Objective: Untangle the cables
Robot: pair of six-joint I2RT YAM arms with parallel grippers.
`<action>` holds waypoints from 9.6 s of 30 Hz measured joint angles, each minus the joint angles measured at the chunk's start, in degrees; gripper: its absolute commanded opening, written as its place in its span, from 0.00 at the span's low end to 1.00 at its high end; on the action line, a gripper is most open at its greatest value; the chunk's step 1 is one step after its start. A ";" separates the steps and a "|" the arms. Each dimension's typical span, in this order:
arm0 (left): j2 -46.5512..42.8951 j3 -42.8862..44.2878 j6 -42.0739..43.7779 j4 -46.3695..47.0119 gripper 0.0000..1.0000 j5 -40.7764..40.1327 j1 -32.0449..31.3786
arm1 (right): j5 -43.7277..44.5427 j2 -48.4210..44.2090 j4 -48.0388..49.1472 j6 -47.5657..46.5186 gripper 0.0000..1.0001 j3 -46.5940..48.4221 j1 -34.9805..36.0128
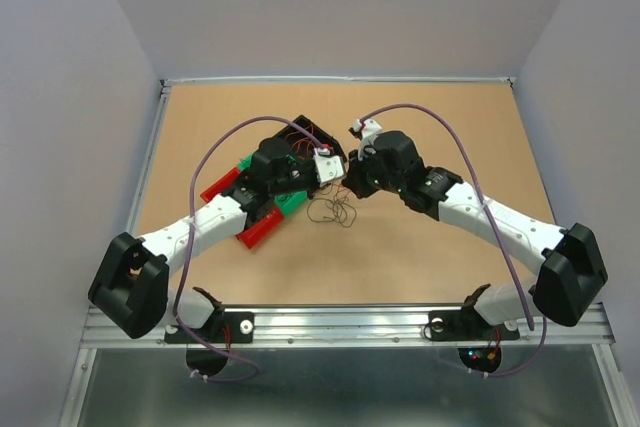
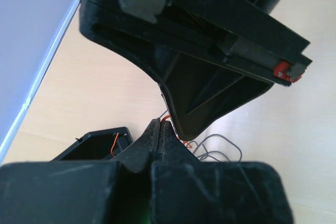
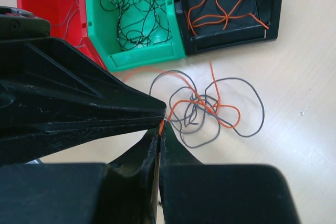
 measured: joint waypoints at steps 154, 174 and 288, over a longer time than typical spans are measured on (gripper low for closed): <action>28.61 32.79 -9.03 -16.85 0.00 -25.68 14.47 | 24.81 -6.91 25.00 22.38 0.76 -19.47 -9.46; 36.98 36.85 -9.01 -27.71 0.00 -29.33 12.39 | 23.50 -5.88 25.03 22.29 0.76 -19.47 -9.46; 41.29 46.62 -23.10 -38.07 0.00 26.36 35.93 | 17.68 -2.29 25.05 20.83 0.75 -19.45 -9.46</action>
